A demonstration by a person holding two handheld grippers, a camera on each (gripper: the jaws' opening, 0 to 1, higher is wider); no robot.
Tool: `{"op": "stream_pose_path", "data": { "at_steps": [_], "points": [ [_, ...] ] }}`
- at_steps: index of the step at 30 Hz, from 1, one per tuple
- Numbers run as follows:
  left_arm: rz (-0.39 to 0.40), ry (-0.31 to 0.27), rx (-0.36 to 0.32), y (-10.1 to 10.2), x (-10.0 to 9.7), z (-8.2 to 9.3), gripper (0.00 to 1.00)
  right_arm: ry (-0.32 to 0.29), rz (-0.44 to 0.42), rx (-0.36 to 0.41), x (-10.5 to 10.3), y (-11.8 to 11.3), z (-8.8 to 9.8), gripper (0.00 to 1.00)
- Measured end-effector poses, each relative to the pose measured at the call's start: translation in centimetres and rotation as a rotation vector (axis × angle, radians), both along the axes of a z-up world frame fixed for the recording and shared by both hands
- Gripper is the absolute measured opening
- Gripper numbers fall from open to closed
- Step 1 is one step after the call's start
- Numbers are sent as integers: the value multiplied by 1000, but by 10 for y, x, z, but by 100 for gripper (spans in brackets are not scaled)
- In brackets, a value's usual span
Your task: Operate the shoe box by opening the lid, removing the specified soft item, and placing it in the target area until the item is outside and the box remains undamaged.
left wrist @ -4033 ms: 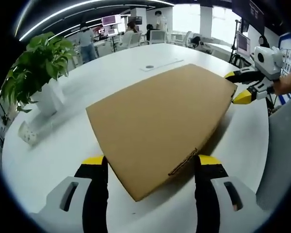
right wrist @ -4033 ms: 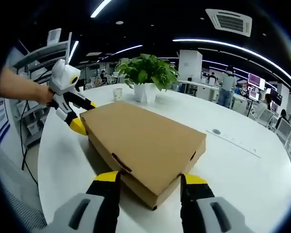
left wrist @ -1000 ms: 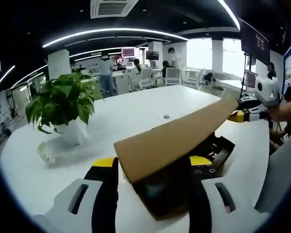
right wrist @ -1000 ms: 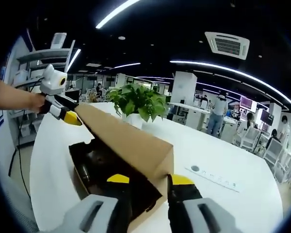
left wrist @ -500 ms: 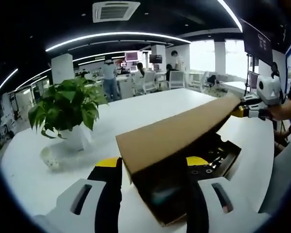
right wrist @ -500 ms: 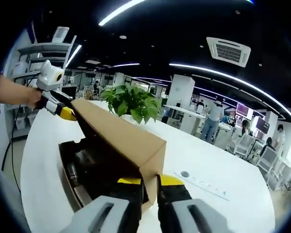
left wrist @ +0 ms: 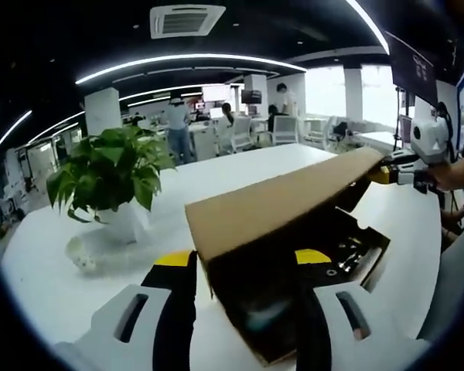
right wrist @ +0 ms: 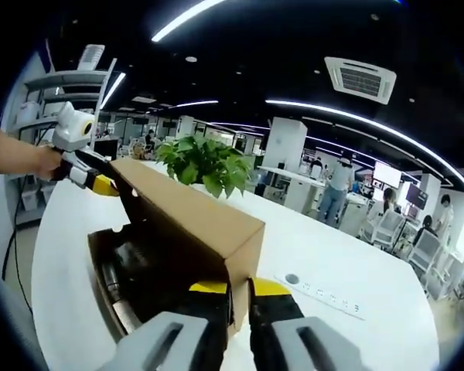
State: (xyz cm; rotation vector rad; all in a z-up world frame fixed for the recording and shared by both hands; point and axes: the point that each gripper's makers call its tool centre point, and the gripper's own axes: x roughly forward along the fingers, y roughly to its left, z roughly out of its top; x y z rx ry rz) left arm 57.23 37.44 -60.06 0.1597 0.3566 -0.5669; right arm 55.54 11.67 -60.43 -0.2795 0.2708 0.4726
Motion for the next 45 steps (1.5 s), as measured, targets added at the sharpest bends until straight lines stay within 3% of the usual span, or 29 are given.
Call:
{"op": "stream_pose_path", "data": {
  "at_steps": [24,45],
  "points": [
    [83,50,9,18,17,-32,44,0,4,-1,19,-3,8,2],
    [147,131,25,23,39,-65,28,1,8,-15,38,-6,12,1]
  ]
}}
